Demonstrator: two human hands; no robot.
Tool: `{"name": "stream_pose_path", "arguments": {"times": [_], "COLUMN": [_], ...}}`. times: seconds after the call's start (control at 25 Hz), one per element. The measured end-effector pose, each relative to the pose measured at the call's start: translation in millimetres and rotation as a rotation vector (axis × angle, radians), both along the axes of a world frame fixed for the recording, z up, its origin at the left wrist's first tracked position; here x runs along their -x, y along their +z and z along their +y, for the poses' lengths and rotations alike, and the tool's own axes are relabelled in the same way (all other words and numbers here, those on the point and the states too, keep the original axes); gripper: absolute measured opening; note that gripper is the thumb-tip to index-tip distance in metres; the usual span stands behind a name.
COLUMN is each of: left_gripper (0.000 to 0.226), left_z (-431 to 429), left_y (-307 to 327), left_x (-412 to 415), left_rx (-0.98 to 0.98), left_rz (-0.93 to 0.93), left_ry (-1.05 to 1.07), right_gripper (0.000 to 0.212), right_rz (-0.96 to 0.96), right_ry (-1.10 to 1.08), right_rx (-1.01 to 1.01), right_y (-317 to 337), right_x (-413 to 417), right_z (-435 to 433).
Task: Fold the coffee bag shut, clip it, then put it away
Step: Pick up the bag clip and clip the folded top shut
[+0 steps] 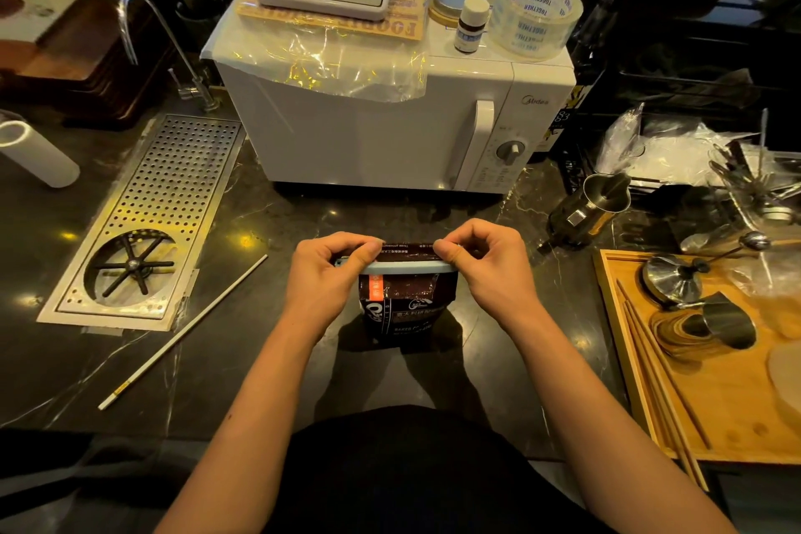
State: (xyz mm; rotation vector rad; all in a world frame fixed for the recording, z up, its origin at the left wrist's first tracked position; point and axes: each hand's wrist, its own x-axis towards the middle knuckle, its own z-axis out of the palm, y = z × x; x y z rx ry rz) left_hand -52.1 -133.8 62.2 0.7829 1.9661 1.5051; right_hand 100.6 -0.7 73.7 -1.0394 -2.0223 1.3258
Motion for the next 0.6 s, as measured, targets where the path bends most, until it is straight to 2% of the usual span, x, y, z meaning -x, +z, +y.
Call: {"name": "stream_pose_path", "arguments": {"times": [0.36, 0.6], "left_gripper": [0.016, 0.019], "left_z": [0.3, -0.1], "left_y": [-2.4, -3.7], "left_x": [6.8, 5.9], "left_rx": [0.006, 0.015], "left_rz": [0.037, 0.063], "left_ry": [-0.063, -0.060], "right_gripper": [0.011, 0.014], "right_rz": [-0.047, -0.014], "right_ry": [0.041, 0.019], "right_rx": [-0.007, 0.008], "right_y": [-2.7, -3.6], "right_x": [1.0, -2.0], "right_z": [7.2, 2.1]}}
